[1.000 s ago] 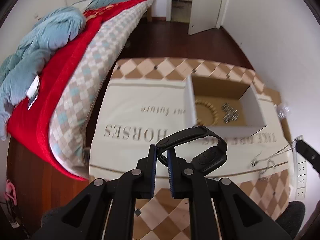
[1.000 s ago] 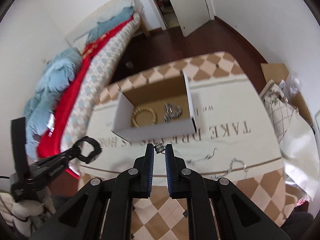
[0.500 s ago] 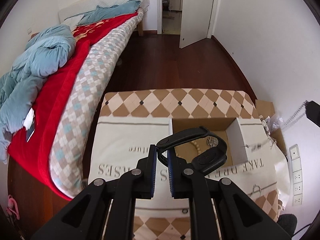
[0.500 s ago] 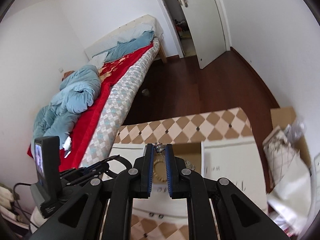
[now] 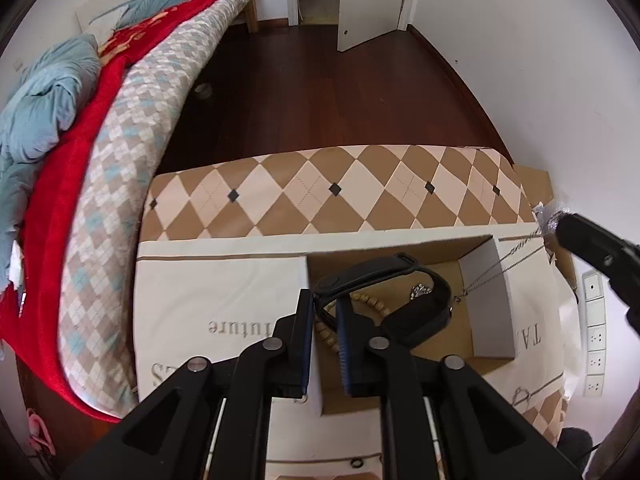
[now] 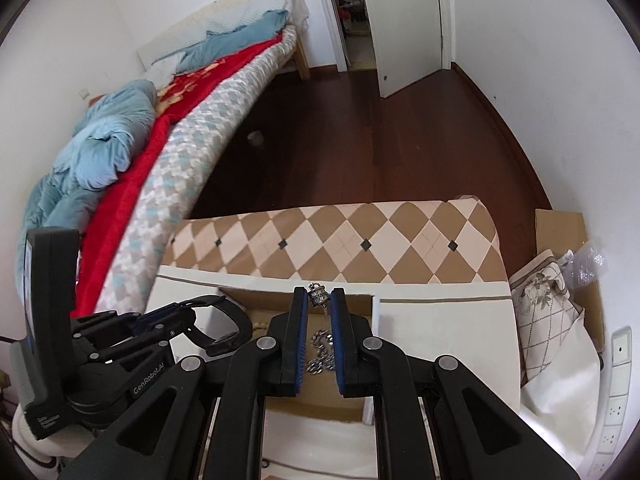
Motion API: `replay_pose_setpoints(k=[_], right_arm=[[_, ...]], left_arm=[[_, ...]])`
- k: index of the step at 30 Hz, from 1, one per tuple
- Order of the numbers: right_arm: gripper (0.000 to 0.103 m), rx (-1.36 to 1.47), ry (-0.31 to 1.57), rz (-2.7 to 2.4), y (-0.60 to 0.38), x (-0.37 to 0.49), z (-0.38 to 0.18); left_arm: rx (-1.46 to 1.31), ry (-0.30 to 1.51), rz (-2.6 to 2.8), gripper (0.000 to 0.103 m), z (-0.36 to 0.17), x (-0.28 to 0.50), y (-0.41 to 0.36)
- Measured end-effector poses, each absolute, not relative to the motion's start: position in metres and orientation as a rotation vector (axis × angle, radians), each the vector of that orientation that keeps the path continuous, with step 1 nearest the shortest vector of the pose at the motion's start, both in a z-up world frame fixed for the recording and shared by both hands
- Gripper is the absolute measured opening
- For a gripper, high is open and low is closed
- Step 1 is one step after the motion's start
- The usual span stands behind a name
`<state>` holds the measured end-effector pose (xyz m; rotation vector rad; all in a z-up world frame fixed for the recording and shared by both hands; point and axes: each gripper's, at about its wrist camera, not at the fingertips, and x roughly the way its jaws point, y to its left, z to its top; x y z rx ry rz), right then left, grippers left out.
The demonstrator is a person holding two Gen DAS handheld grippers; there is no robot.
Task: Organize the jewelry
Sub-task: 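Carry the watch band and chain into the white box and open both tools, then withdraw both tools from the box toward the rings and beaded chain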
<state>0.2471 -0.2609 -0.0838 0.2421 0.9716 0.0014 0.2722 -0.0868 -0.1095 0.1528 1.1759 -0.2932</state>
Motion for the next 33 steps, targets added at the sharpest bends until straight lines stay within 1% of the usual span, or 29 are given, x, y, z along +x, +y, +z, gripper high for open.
replay_pose_setpoints(k=[2, 6, 8, 9, 10, 11, 12, 13, 14, 15, 16, 17, 18, 19, 20, 25, 29, 33], right_arm=[[0.012, 0.252, 0.981, 0.005, -0.263, 0.254, -0.089], [0.013, 0.295, 1.017, 0.015, -0.269, 0.265, -0.101], [0.014, 0.311, 1.042, 0.02, -0.27, 0.266, -0.106], [0.018, 0.31, 1.053, 0.02, -0.271, 0.267, -0.108], [0.024, 0.301, 1.055, 0.004, -0.271, 0.266, -0.109], [0.046, 0.295, 1.055, -0.003, -0.271, 0.264, -0.11], [0.067, 0.292, 1.053, -0.013, -0.272, 0.261, -0.111], [0.073, 0.285, 1.05, -0.022, -0.272, 0.259, -0.111], [0.077, 0.277, 1.049, -0.032, -0.273, 0.256, -0.111], [0.077, 0.262, 1.051, -0.053, -0.273, 0.254, -0.112], [0.078, 0.246, 1.054, -0.071, -0.272, 0.251, -0.113], [0.087, 0.23, 1.061, -0.089, -0.271, 0.247, -0.114], [0.099, 0.199, 1.07, -0.118, -0.269, 0.244, -0.116], [0.102, 0.172, 1.074, -0.138, -0.267, 0.24, -0.117], [0.103, 0.145, 1.077, -0.159, -0.264, 0.235, -0.119], [0.103, 0.069, 1.113, -0.207, -0.25, 0.215, -0.135], [0.103, 0.06, 1.12, -0.217, -0.242, 0.203, -0.142], [0.103, 0.068, 1.115, -0.219, -0.237, 0.195, -0.141]], left_arm=[[0.137, 1.197, -0.317, 0.017, -0.112, 0.277, -0.091], [0.099, 1.197, -0.336, 0.017, -0.11, 0.282, -0.094], [0.089, 1.176, -0.321, 0.029, -0.104, 0.283, -0.092], [0.082, 1.162, -0.313, 0.033, -0.101, 0.283, -0.09], [0.078, 1.145, -0.301, 0.041, -0.097, 0.282, -0.087], [0.077, 1.133, -0.288, 0.054, -0.095, 0.282, -0.084], [0.079, 1.112, -0.267, 0.061, -0.091, 0.281, -0.08], [0.087, 1.091, -0.248, 0.075, -0.089, 0.28, -0.078], [0.098, 1.073, -0.229, 0.082, -0.086, 0.278, -0.075], [0.109, 1.056, -0.209, 0.084, -0.084, 0.275, -0.072], [0.123, 1.044, -0.192, 0.088, -0.083, 0.273, -0.07], [0.142, 1.032, -0.179, 0.098, -0.082, 0.269, -0.068], [0.161, 1.026, -0.165, 0.102, -0.082, 0.266, -0.067], [0.171, 1.021, -0.152, 0.103, -0.084, 0.263, -0.064], [0.176, 1.014, -0.142, 0.103, -0.084, 0.259, -0.062], [0.193, 1.017, -0.11, 0.103, -0.097, 0.239, -0.054], [0.207, 1.034, -0.104, 0.103, -0.108, 0.229, -0.051], [0.222, 1.029, -0.096, 0.103, -0.107, 0.218, -0.049]])
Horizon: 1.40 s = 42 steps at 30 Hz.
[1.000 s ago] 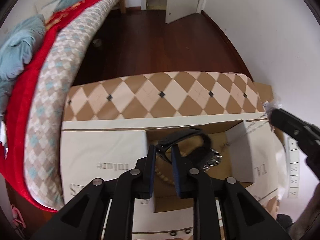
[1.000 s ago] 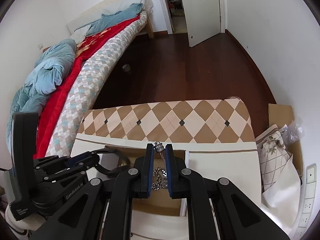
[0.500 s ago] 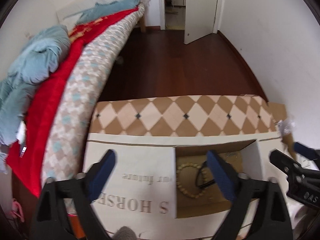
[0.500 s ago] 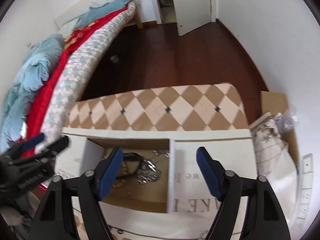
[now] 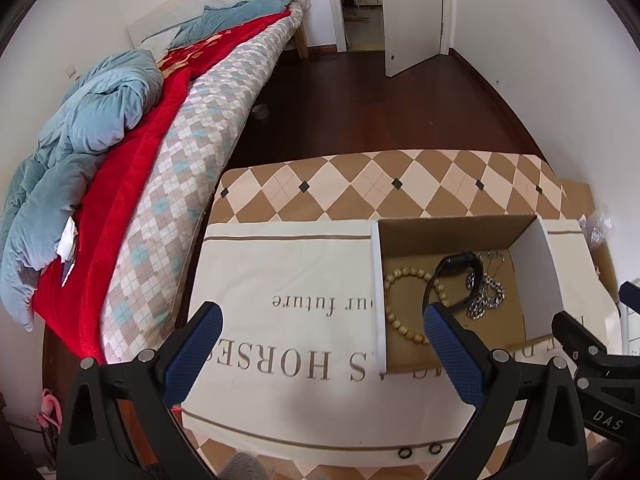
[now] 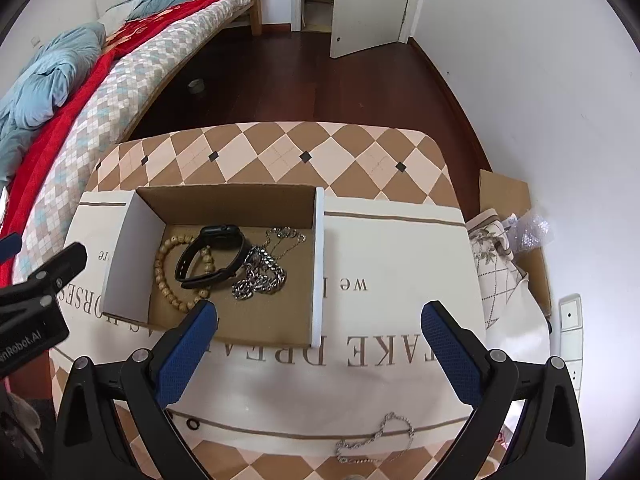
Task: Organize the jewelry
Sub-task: 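Withdraw both tools from the box toward the rings and beaded chain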
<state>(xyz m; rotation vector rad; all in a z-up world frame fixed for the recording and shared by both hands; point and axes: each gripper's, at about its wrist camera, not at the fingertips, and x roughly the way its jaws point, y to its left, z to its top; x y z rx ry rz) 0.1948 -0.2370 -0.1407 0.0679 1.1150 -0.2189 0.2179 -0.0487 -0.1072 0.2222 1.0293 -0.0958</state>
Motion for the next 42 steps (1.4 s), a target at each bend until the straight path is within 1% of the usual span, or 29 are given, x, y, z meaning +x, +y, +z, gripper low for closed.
replay_pose_setpoints(k=[13, 21, 31, 38, 42], right_arm=[[0.103, 0.104, 1.048, -0.245, -0.236, 0.162, -0.106], [0.103, 0.12, 0.98, -0.242, -0.225, 0.124, -0.075], [0.103, 0.097, 0.853, -0.259, -0.209, 0.067, -0.022], [0.103, 0.1, 0.798, -0.246, -0.204, 0.036, 0.007], [0.103, 0.165, 0.757, -0.21, -0.213, 0.018, 0.016]], left_arm=[[0.198, 0.966, -0.085, 0.103, -0.077, 0.18, -0.032], [0.146, 0.915, -0.096, 0.103, -0.045, 0.141, -0.017], [0.099, 0.834, -0.137, 0.103, -0.001, 0.091, -0.011], [0.071, 0.801, -0.16, 0.103, 0.018, 0.067, -0.007], [0.021, 0.787, -0.158, 0.103, 0.026, 0.057, -0.003]])
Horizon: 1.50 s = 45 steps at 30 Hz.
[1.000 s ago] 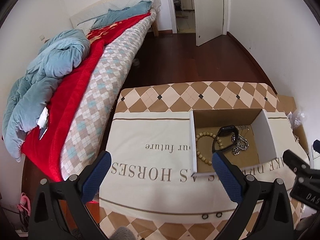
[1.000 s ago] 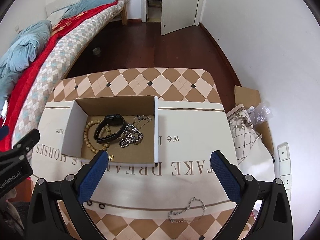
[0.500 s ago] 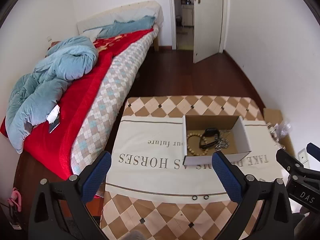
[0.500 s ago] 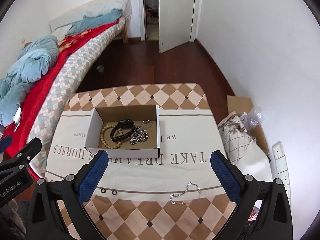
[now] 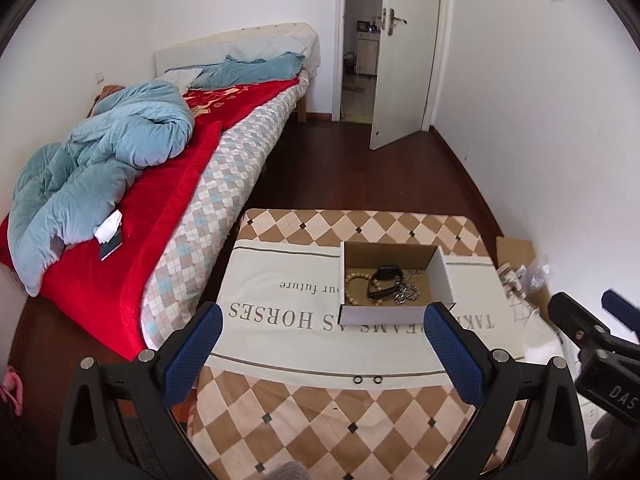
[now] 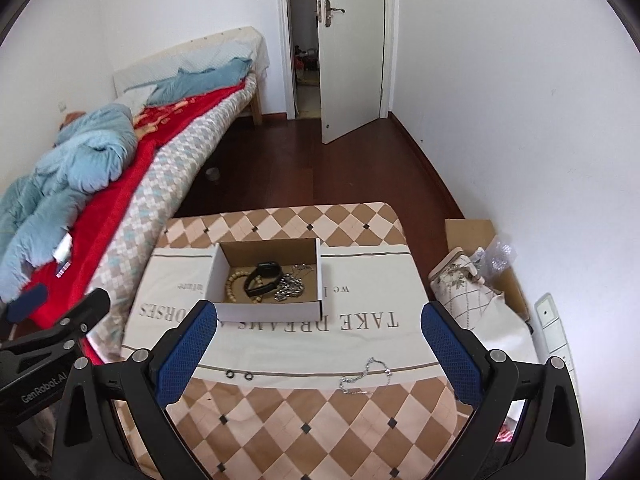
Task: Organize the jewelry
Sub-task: 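Withdraw both tools from the box toward the rings and beaded chain, then grasp a small black ring with the left tool while the right tool grasps the silver beaded chain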
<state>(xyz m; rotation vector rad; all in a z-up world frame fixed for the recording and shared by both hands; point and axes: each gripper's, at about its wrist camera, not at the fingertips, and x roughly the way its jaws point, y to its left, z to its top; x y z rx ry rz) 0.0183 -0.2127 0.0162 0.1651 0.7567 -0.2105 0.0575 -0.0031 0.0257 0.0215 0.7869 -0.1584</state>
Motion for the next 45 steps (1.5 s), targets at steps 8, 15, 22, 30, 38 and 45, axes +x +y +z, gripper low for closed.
replay_pose_setpoints(k=[8, 15, 22, 30, 38, 45], right_arm=[[0.101, 0.232, 0.806, -0.323, -0.265, 0.006, -0.031], [0.082, 0.348, 1.04, -0.384, -0.32, 0.022, -0.15], [0.078, 0.313, 1.123, -0.442, -0.33, 0.029, -0.214], [0.064, 0.25, 1.148, -0.402, -0.32, 0.052, -0.241], [0.003, 0.191, 1.113, -0.346, -0.302, 0.057, -0.238], [0.003, 0.337, 1.048, -0.349, -0.323, 0.018, -0.21]], left_arm=[[0.001, 0.725, -0.067, 0.103, 0.013, 0.067, 0.011], [0.094, 0.768, 0.067, 0.103, -0.042, 0.087, 0.01], [0.203, 0.935, 0.037, 0.102, -0.119, 0.098, -0.01], [0.209, 1.084, 0.027, 0.102, -0.17, 0.113, -0.009], [0.183, 1.167, -0.021, 0.099, -0.188, 0.101, -0.001], [0.192, 1.206, -0.121, 0.098, -0.199, 0.091, -0.023]])
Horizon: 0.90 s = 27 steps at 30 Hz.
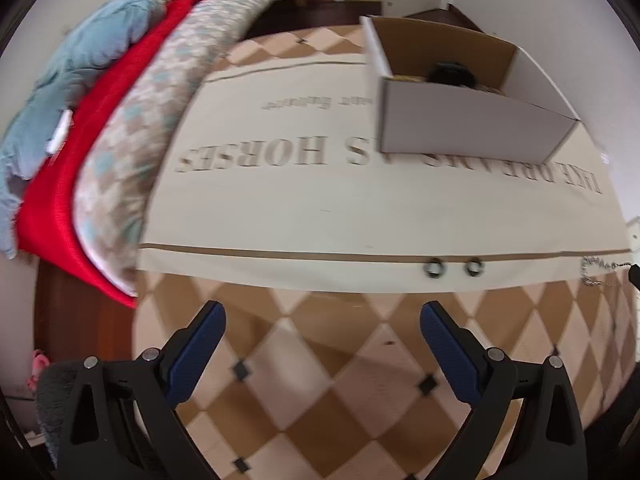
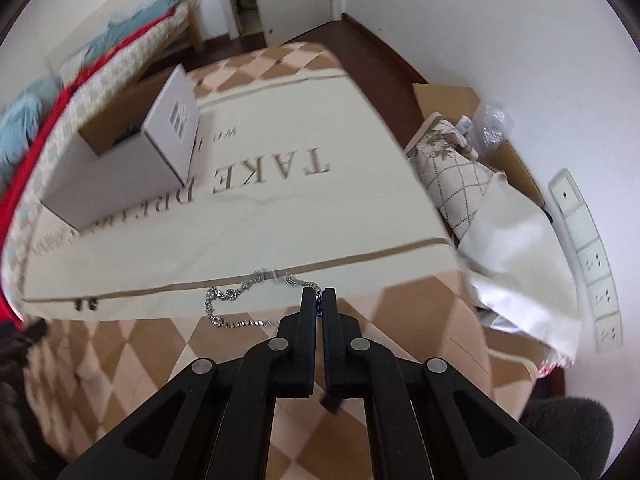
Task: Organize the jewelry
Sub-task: 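Grasp a small black ring with the left tool while the right tool grasps the silver beaded chain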
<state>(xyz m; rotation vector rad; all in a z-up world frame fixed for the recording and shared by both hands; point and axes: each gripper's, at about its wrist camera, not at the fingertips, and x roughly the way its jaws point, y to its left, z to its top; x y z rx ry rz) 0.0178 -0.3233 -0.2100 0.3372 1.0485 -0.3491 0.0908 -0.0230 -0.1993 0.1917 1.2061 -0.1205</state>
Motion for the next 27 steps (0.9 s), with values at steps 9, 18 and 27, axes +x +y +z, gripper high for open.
replay_pose_setpoints(k=[9, 18, 27], right_arm=[[0.003, 0.433, 1.016, -0.369, -0.35, -0.005, -0.187], [0.003, 0.442, 1.023, -0.347, -0.342, -0.002, -0.189], [0.003, 0.466, 0.958, -0.282, -0.336, -0.001, -0.155]], left_arm=[[0.166, 1.247, -0.225, 0.089, -0.209, 0.105, -0.054], [0.2, 1.247, -0.272, 0.044, -0.221, 0.114, -0.072], [0.193, 1.23, -0.283, 0.01, -0.21, 0.112, -0.064]])
